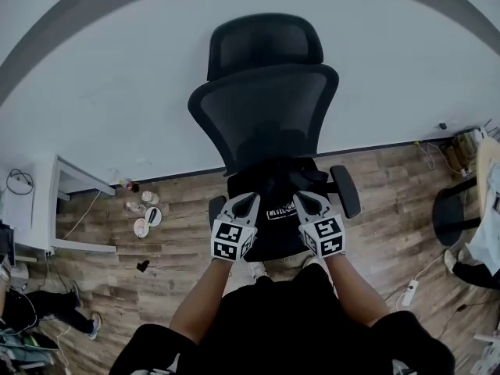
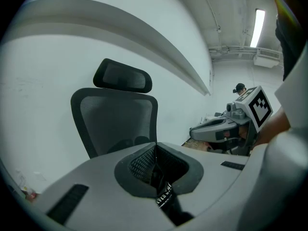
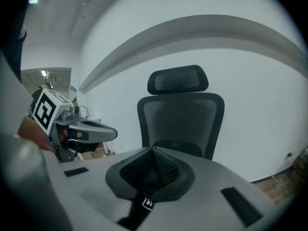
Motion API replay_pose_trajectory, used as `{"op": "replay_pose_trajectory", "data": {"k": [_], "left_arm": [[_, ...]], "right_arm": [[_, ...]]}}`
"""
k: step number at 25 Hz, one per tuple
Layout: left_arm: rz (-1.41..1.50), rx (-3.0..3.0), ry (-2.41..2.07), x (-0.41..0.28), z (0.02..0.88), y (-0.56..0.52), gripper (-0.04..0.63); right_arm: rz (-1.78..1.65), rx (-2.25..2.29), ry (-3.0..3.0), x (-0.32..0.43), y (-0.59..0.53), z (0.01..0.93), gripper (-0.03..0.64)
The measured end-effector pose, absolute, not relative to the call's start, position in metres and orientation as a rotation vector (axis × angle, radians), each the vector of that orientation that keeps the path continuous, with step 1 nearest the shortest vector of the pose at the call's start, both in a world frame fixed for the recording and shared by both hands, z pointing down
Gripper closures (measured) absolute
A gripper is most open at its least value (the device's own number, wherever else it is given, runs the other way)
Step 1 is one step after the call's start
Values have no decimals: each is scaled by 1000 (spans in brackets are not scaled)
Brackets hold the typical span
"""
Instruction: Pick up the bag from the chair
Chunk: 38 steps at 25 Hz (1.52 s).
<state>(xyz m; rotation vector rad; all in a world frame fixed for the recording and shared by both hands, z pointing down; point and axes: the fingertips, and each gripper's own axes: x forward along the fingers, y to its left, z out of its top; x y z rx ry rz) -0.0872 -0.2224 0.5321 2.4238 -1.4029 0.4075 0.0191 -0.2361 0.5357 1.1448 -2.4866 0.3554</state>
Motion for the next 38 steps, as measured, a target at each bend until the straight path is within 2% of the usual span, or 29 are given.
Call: {"op": "replay_pose_trajectory", "data": {"k": [18, 23, 33, 34, 35, 36, 37, 38], "left_arm": [[454, 2078, -1618, -54, 576, -264, 572], [555, 2028, -1642, -43, 595, -268, 572], [632, 2003, -1512, -61, 645, -283, 572], [638, 2003, -1495, -63, 649, -287, 571], [643, 2004, -1469, -64, 653, -291, 568], [648, 2004, -1434, -66, 659, -295, 531], [654, 2002, -1396, -68, 666, -298, 400], [664, 1997, -1363, -70, 675, -301, 347]], "right_arm": [[463, 731, -2538, 39, -272, 588, 597], [455, 620, -2537, 47, -274, 601, 595], [446, 584, -2407, 26, -303, 650, 592], [440, 580, -2390, 25, -308, 655, 579], [440, 570, -2370, 23, -312, 661, 528], [445, 559, -2348, 21, -316, 668, 466], [450, 551, -2326, 18, -320, 674, 429], [450, 547, -2306, 16, -325, 681, 411]]}}
